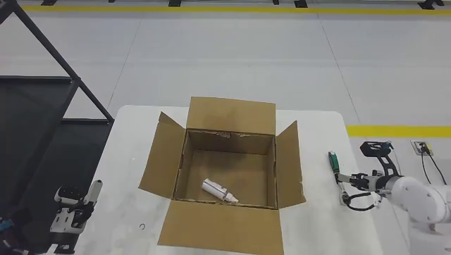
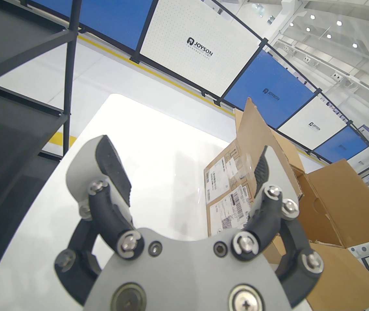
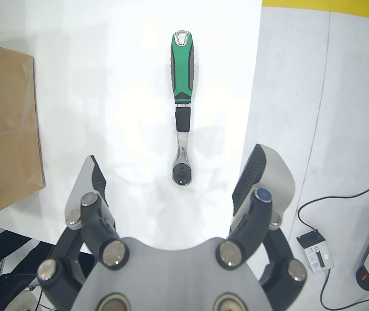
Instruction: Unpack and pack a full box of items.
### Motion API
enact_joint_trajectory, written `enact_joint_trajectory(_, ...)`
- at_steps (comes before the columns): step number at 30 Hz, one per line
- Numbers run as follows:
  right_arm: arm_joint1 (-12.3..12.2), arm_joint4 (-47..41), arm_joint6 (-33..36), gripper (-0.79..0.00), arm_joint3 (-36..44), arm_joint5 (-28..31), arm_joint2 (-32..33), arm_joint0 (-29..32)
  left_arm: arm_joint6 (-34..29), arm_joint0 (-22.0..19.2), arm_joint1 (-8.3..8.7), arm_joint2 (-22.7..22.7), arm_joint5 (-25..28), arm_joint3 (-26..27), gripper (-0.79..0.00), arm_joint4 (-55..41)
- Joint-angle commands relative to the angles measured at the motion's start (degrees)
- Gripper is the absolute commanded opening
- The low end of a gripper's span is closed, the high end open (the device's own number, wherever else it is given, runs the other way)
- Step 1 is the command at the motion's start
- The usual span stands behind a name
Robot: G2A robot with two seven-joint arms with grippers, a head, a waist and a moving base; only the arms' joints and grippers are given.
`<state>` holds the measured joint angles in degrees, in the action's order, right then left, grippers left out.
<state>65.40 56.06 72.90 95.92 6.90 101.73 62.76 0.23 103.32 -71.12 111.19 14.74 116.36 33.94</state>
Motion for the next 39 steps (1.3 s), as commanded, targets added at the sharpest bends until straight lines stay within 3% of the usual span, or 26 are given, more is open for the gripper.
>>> enact_joint_trajectory(1, 0.0, 0.0, 0.0, 0.0, -0.04, 0.0, 0.0, 0.0, 0.0, 0.0, 0.0, 0.0, 0.0, 0.0, 0.0, 0.0)
enact_joint_trajectory(6, -0.01, 0.81, 0.04, 0.0, 0.5, 1.72, -3.11, 0.28, 0.0, 0.0, 0.0, 0.0, 0.0, 0.0, 0.0, 0.0)
enact_joint_trajectory(11, -0.07, 1.77, 5.58, 0.0, -6.01, -2.23, -7.44, -6.46, 0.0, 0.0, 0.0, 0.0, 0.0, 0.0, 0.0, 0.0)
enact_joint_trajectory(16, -0.32, 1.67, 10.32, -0.228, -15.67, -3.03, -9.86, -14.07, 0.0, 0.0, 0.0, 0.0, 0.0, 0.0, 0.0, 0.0)
enact_joint_trajectory(18, -0.4, 1.87, 11.45, -0.382, -19.09, -3.18, -10.79, -16.42, 0.0, 0.0, 0.0, 0.0, 0.0, 0.0, 0.0, 0.0)
enact_joint_trajectory(20, -0.45, 1.88, 12.38, -0.419, -22.19, -2.9, -11.8, -18.24, 0.0, 0.0, 0.0, 0.0, 0.0, 0.0, 0.0, 0.0)
enact_joint_trajectory(30, -0.5, 1.71, 11.59, -0.425, -33.17, -2.07, -15.86, -24.18, 0.0, 0.0, 0.0, 0.0, 0.0, 0.0, 0.0, 0.0)
enact_joint_trajectory(39, -0.41, 1.99, 9.49, -0.4, -37.44, -1.99, -19.19, -26.83, 0.0, 0.0, 0.0, 0.0, 0.0, 0.0, 0.0, 0.0)
